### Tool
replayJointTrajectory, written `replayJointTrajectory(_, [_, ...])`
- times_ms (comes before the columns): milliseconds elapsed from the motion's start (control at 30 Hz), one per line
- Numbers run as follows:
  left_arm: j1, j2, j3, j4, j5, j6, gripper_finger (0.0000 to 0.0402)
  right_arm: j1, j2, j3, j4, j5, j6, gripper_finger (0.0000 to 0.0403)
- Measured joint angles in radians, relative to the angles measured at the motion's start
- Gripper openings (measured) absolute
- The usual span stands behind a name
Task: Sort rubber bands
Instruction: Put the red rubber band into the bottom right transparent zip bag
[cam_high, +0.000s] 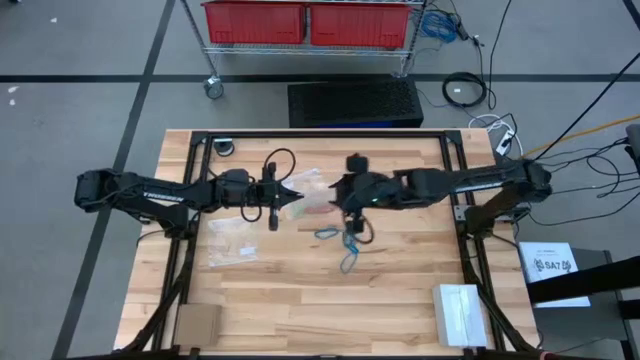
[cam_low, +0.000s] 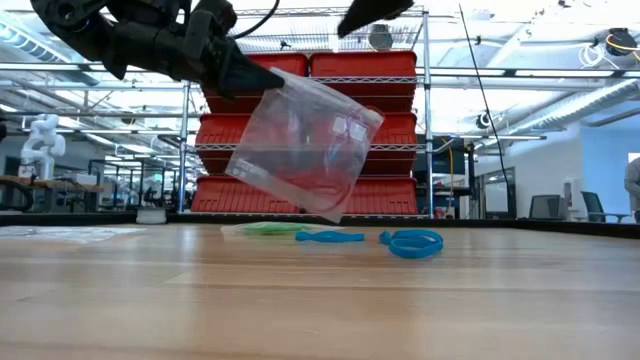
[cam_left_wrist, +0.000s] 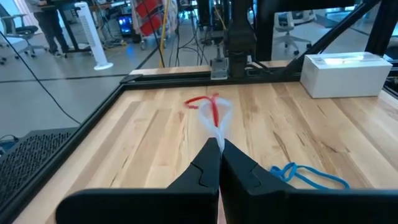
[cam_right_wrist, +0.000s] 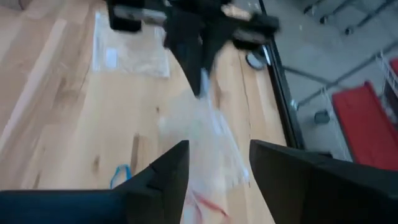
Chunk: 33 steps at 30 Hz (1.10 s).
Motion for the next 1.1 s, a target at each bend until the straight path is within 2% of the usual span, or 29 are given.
replayJointTrajectory(167, [0.000, 0.000, 0.000, -0.010, 0.000, 0.000, 0.0002, -0.002, -0.082, -0.003, -0.174, -0.008, 0.088, 0.0162])
replayJointTrajectory(333, [0.000, 0.000, 0.000, -0.010, 0.000, 0.000, 0.0002, -0.001, -0.137, -0.135, -0.179, -0.014, 0.166, 0.0162])
replayJointTrajectory(467, [0.000, 0.000, 0.000, -0.010, 0.000, 0.001, 0.0002, -0.038, -0.179, -0.314, -0.007, -0.024, 0.172, 0.0162])
replayJointTrajectory(700, [0.000, 0.000, 0.000, -0.009, 0.000, 0.002, 0.0002, -0.219, -0.187, -0.520, 0.353, -0.263, 0.215, 0.0162])
replayJointTrajectory(900, [0.000, 0.000, 0.000, -0.010, 0.000, 0.002, 0.0002, -0.302, -0.184, -0.573, 0.529, -0.425, 0.241, 0.0162])
replayJointTrajectory(1100, [0.000, 0.000, 0.000, -0.010, 0.000, 0.002, 0.0002, -0.301, -0.184, -0.573, 0.519, -0.461, 0.242, 0.0157])
